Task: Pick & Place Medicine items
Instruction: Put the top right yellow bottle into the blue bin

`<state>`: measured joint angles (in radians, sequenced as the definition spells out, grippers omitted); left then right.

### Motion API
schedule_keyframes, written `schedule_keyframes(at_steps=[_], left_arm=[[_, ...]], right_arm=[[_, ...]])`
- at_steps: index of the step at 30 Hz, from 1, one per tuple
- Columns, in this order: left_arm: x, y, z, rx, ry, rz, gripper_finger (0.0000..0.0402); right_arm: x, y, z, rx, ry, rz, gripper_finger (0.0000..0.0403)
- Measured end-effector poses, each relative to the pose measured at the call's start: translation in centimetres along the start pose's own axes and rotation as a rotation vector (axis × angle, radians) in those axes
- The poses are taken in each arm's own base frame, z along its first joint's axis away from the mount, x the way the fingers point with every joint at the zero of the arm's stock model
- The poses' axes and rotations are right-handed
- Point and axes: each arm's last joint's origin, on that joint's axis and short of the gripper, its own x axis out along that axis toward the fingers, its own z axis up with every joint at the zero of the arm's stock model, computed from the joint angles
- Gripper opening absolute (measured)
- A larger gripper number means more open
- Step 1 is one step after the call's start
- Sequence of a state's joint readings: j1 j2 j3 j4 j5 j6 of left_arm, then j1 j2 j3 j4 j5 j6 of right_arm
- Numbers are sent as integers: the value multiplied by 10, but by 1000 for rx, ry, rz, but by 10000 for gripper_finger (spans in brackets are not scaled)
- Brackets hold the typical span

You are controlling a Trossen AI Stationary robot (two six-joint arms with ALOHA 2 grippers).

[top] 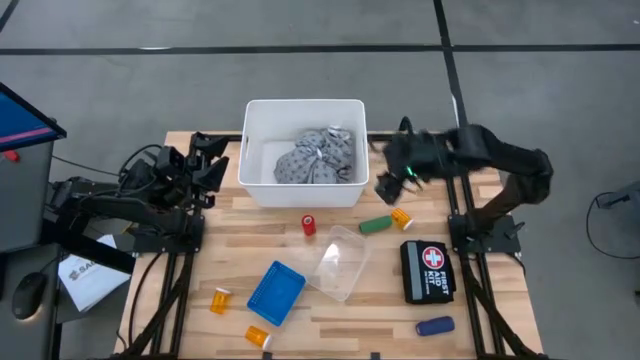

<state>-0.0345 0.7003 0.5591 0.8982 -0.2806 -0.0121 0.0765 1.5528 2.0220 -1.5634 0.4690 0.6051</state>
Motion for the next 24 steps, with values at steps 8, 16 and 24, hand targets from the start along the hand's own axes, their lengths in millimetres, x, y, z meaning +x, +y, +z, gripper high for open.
schedule_keyframes(at_steps=[8, 16, 24], left_arm=[[-2, -6, -5, -39, 57, -34, 260], [-5, -15, -10, -66, 117, -73, 260], [-5, -16, -10, -124, 121, -53, 260]], right_arm=[[-5, 28, -76, 114, 94, 41, 290], [59, 20, -163, 317, 295, -74, 290], [121, -6, -180, 336, 415, -79, 291]])
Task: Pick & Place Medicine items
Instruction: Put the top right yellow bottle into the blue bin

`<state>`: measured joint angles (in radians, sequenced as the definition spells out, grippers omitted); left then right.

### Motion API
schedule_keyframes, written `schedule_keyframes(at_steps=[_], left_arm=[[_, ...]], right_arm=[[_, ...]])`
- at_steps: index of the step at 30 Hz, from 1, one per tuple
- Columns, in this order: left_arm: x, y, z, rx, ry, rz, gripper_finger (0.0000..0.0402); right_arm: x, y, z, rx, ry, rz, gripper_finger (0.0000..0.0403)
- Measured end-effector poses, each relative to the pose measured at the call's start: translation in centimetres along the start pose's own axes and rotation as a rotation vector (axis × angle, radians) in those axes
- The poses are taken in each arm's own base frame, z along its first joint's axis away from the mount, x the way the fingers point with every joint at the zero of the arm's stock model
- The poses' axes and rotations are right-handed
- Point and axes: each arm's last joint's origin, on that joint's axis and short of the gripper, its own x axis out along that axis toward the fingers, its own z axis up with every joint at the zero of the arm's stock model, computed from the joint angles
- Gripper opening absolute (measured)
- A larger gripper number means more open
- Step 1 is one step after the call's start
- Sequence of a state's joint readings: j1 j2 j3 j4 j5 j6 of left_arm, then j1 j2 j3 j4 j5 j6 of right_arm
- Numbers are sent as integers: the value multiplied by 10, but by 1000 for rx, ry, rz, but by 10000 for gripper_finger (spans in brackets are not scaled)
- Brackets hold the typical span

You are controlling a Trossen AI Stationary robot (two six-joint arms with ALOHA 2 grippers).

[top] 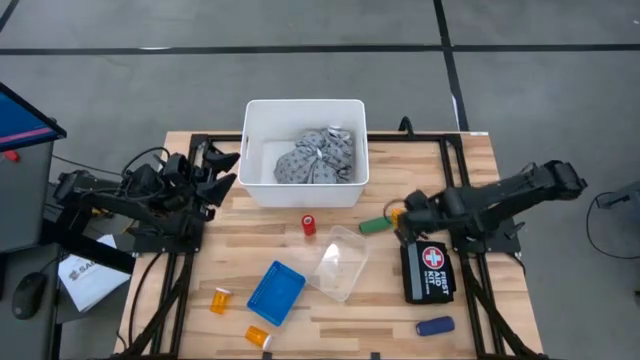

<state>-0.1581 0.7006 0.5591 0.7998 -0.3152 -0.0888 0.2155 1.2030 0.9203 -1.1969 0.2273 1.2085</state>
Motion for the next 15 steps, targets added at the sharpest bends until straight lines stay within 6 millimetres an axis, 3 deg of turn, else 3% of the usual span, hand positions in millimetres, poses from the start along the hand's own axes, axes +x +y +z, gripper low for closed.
schedule_keyframes(at_steps=[6, 15], left_arm=[[0, 0, 0, -25, -1, 2, 260], [0, 1, 0, -29, -2, 18, 260]], right_arm=[[10, -10, 33, -91, 10, 42, 299], [37, -10, 55, -292, 116, -5, 340]])
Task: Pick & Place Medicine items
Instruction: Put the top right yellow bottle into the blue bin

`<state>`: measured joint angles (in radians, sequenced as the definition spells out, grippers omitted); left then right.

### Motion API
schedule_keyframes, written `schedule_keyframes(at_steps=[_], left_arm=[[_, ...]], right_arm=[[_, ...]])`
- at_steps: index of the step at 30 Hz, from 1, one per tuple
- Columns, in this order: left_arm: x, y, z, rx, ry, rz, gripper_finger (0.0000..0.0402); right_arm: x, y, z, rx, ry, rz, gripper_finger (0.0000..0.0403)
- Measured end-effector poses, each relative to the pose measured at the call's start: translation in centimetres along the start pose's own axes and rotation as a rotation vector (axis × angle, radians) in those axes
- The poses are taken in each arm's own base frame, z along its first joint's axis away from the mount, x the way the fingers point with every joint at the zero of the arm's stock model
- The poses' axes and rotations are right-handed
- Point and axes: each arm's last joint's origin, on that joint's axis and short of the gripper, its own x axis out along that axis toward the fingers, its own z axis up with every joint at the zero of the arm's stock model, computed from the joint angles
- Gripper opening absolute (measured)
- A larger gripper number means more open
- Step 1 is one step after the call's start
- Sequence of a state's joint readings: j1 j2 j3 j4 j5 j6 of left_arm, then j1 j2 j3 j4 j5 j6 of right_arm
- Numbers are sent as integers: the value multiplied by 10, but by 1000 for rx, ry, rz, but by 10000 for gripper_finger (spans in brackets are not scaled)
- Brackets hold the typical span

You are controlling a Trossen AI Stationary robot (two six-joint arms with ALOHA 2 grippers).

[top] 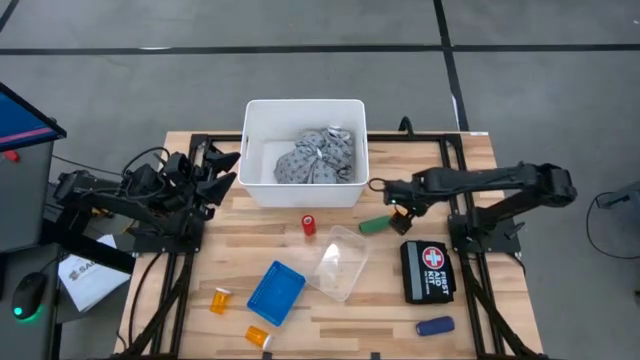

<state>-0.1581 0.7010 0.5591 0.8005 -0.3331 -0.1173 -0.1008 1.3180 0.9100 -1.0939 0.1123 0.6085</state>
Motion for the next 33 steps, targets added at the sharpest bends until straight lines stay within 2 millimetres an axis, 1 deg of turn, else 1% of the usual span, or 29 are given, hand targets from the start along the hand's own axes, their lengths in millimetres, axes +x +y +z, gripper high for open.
schedule_keyframes(at_steps=[5, 12, 15, 19, 21, 25, 29, 33], left_arm=[[0, 0, 0, 0, 0, 2, 260], [0, 0, 0, -22, 0, 3, 260], [0, 0, 0, -22, 0, 4, 260], [0, 0, 0, -22, 0, 4, 260], [0, 0, 0, -22, 0, 4, 260], [0, 0, 0, -22, 0, 4, 260], [0, 0, 0, -22, 0, 4, 260], [0, 0, 0, -23, -2, 14, 260]], right_arm=[[18, 1, 14, -10, 41, -22, 349], [35, 5, 21, -15, 91, -43, 346], [43, 4, 16, -1, 100, 3, 346], [53, -5, -3, 34, 108, 20, 345], [53, -8, -8, 50, 85, 38, 345], [56, -14, -13, 75, 50, 60, 345], [59, -12, -11, 62, 37, 73, 340], [65, -9, -7, 48, 42, 73, 322]])
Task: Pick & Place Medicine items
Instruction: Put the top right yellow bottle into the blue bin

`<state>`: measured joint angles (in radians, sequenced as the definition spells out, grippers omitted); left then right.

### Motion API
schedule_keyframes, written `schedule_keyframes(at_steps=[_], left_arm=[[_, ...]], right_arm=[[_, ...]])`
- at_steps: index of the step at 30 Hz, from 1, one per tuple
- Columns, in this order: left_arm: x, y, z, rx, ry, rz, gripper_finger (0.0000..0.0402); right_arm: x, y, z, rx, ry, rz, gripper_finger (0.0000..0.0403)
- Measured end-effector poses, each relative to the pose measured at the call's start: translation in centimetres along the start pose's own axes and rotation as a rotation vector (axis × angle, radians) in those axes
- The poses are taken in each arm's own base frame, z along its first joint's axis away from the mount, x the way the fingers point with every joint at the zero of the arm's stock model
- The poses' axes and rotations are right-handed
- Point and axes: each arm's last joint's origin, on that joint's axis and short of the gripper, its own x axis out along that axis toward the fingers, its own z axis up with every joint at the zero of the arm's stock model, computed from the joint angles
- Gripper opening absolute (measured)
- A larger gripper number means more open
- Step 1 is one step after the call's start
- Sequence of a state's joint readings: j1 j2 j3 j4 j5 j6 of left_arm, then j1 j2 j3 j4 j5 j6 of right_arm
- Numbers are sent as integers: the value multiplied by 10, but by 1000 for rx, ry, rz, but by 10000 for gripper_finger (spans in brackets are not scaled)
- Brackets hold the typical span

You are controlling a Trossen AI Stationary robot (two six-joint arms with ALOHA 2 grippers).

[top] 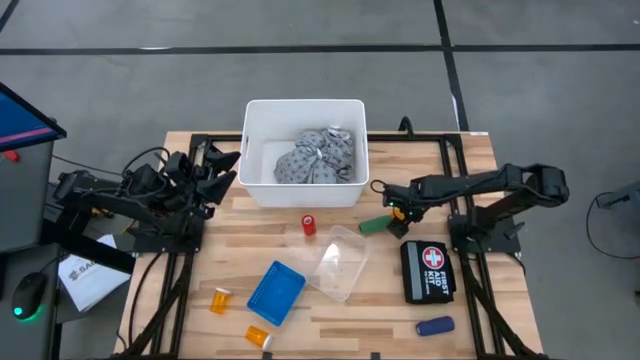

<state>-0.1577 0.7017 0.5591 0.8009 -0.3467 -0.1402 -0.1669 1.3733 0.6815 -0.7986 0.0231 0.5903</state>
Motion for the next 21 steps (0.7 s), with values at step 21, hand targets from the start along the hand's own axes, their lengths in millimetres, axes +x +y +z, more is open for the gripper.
schedule_keyframes(at_steps=[21], left_arm=[[0, 0, 0, -22, 0, 2, 260]], right_arm=[[12, 2, 3, -12, 31, -29, 200]])
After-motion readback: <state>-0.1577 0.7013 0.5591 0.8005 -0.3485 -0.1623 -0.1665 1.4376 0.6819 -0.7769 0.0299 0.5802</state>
